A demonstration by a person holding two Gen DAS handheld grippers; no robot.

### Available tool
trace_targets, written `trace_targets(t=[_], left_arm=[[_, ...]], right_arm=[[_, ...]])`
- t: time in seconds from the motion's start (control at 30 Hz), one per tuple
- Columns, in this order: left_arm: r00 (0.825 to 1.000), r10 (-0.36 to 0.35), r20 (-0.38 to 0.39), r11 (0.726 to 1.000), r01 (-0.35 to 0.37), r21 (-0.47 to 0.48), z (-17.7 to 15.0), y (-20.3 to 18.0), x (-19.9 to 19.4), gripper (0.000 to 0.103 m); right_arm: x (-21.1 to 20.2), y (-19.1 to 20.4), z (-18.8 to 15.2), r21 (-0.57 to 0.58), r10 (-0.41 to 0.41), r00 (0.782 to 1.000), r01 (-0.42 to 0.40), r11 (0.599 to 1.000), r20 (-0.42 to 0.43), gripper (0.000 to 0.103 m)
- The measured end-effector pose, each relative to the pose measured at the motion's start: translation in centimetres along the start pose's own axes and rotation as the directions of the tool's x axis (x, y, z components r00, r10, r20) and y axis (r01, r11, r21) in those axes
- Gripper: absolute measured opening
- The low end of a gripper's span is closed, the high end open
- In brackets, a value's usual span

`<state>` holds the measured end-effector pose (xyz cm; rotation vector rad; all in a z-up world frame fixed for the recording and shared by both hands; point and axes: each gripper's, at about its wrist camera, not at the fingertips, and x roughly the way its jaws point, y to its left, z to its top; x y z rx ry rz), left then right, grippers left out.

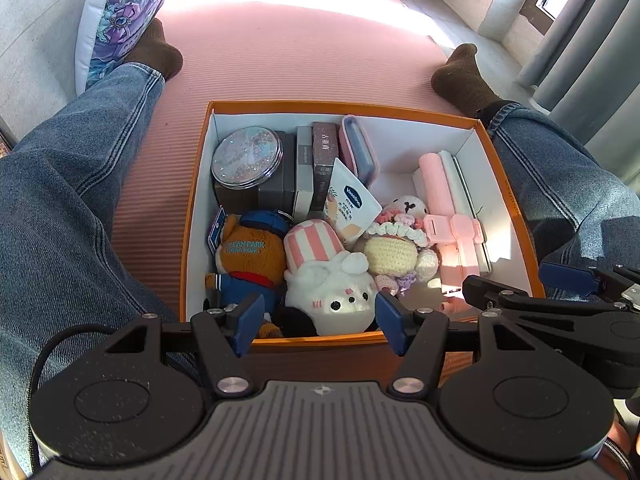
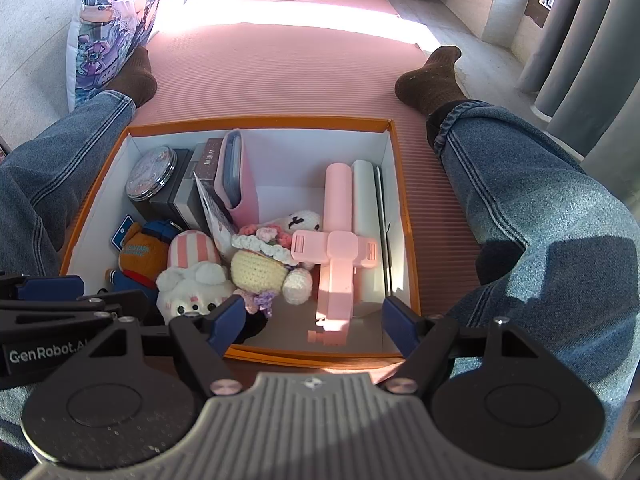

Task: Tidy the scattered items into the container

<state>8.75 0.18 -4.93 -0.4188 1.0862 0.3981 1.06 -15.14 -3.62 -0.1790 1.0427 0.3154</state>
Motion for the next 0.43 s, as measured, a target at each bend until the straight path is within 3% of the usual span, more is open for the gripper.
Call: trace_targets(t=[0.43], left_arm=[[1.000, -0.001, -0.001, 1.000, 0.001, 0.003, -0.12, -0.16, -0.06, 0.072]], right_arm=[[-0.08, -0.20, -0.06, 0.002, -0.002, 1.000, 0.002, 1.000, -0.002, 0.077]])
